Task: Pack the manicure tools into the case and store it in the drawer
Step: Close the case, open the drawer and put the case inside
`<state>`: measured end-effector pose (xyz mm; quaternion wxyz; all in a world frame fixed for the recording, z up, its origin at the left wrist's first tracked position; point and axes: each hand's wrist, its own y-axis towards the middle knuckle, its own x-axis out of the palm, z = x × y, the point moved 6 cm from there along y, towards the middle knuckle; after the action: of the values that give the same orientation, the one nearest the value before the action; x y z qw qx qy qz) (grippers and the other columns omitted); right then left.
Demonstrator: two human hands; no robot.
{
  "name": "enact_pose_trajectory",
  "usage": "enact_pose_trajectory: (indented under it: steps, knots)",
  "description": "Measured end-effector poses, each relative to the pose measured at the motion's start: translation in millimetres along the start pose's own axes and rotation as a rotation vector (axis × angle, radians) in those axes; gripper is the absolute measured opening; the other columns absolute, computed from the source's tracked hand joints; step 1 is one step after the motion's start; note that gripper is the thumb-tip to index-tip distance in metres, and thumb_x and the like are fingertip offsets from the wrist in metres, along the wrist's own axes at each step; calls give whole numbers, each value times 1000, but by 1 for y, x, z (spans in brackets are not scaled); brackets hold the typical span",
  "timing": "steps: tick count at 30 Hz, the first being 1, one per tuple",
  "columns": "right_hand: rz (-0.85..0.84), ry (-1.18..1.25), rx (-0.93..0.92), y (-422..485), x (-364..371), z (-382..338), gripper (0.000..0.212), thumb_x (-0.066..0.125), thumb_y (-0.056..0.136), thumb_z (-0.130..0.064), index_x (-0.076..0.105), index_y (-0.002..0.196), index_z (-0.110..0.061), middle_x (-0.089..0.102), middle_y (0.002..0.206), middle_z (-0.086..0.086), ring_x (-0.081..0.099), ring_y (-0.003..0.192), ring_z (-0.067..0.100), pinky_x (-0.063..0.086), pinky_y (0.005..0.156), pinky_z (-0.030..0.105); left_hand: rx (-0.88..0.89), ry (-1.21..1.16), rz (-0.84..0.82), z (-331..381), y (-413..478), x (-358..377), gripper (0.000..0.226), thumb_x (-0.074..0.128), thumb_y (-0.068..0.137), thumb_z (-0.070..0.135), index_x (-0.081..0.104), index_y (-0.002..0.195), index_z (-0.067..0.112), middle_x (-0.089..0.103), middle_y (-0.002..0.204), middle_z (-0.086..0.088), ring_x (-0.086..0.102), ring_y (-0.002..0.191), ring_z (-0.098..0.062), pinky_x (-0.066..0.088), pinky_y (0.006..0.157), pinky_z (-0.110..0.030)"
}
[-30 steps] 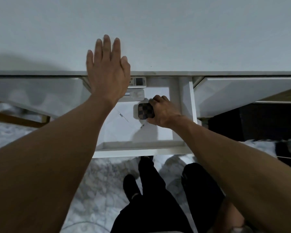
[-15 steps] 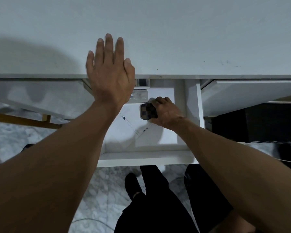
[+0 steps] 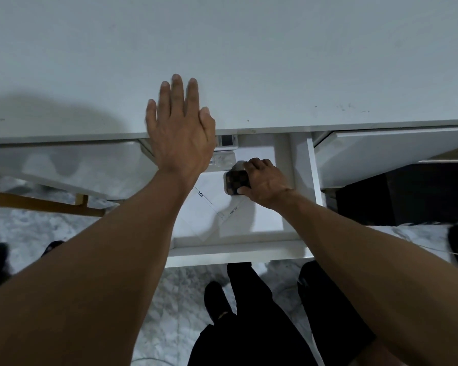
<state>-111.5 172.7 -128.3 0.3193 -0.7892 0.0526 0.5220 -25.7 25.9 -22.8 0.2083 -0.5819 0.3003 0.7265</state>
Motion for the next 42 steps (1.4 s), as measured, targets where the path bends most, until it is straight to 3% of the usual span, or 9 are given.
enact_pose_trajectory:
  steps: [10,18,24,30,38,42]
  knots:
    - [118,0,79,-53,-53,-11,53,50,94,-40,46,136,-7,50,139,13,42,128,32,42,104,44,33,-84,-285,6,-20,-22,58,20,104,40,11,155,13,6,163,-10,3,150,-28,6,120,-49]
    - [281,146,123,-145,-76,-31,45,47,98,-30,46,135,-3,47,142,12,37,135,30,35,109,38,158,-204,-276,18,-134,-52,54,25,104,34,17,154,15,12,163,-6,7,150,-22,5,120,-46]
    - [418,212,85,-201,-55,-49,54,46,100,-34,36,145,-5,37,153,13,30,143,30,28,118,40,212,-208,-248,15,-216,-59,63,12,98,44,19,154,15,15,162,-6,10,150,-23,9,119,-49]
    - [328,105,77,-235,-1,-49,64,32,102,-41,7,154,-14,3,164,4,-5,152,25,3,123,43,201,-140,-278,12,-268,-38,65,18,100,46,10,155,14,5,163,-5,4,151,-23,10,119,-51]
    - [227,48,68,-247,42,-36,69,24,102,-48,-5,154,-12,-10,163,6,-12,151,24,-2,123,44,105,-125,-363,13,-290,-18,69,8,96,53,-10,151,16,-15,160,-1,-12,149,-17,-3,120,-43]
    - [196,81,68,-239,42,-34,69,20,102,-49,-8,153,-13,-15,163,4,-15,150,23,-2,122,44,61,-192,-422,18,-282,-17,68,16,101,51,-10,153,15,-19,161,-1,-18,148,-16,-6,120,-39]
